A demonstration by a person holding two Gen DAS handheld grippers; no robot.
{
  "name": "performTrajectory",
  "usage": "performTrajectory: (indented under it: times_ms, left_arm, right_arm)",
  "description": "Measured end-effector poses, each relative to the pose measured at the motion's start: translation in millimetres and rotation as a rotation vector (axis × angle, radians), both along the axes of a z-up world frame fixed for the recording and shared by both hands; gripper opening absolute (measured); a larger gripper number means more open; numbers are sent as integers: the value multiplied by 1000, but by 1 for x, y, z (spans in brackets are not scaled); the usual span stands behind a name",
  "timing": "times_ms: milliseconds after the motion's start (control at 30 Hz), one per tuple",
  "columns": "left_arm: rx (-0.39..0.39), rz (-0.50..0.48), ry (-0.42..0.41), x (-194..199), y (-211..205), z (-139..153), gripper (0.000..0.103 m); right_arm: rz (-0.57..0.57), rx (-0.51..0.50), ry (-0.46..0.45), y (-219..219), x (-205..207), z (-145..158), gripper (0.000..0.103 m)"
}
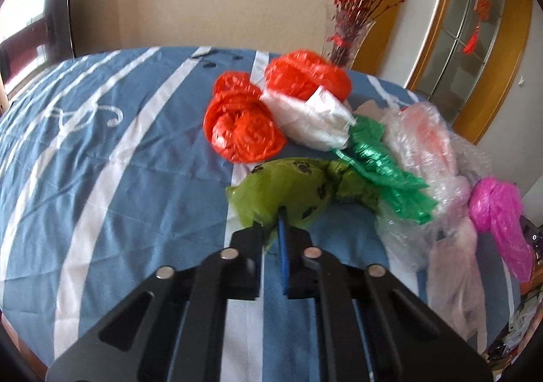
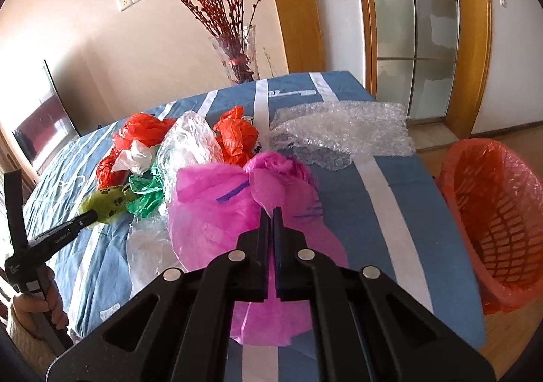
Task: Collect trash
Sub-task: 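Grasp green paw-print bag with left tool while right tool grasps pink bag, then carry green bag in left tool while right tool carries pink bag to basket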
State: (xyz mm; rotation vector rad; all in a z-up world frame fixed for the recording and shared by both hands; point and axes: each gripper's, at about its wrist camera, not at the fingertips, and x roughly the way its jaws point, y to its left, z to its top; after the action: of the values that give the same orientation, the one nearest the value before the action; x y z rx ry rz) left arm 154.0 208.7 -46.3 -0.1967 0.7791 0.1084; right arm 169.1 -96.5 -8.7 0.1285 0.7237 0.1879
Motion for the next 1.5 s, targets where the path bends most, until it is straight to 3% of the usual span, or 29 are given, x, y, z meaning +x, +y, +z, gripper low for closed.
performTrajectory:
  times_ms: [533, 1067, 1267, 1500]
  left_arm:
    - [18, -51, -225, -53, -23, 91, 3]
    - [-29, -168, -332, -61, -72, 161, 3]
    - [-71, -268, -340, -43, -119, 169, 3]
    - [-136, -410, -303, -15, -191, 154, 3]
  right_arm:
    - [10, -44, -109, -3, -29, 28, 1]
    - [-59, -37, -234, -45, -36, 77, 1]
    - [-119, -56, -279, -72, -38, 92, 1]
    - [-226, -82, -312, -119, -44, 104, 1]
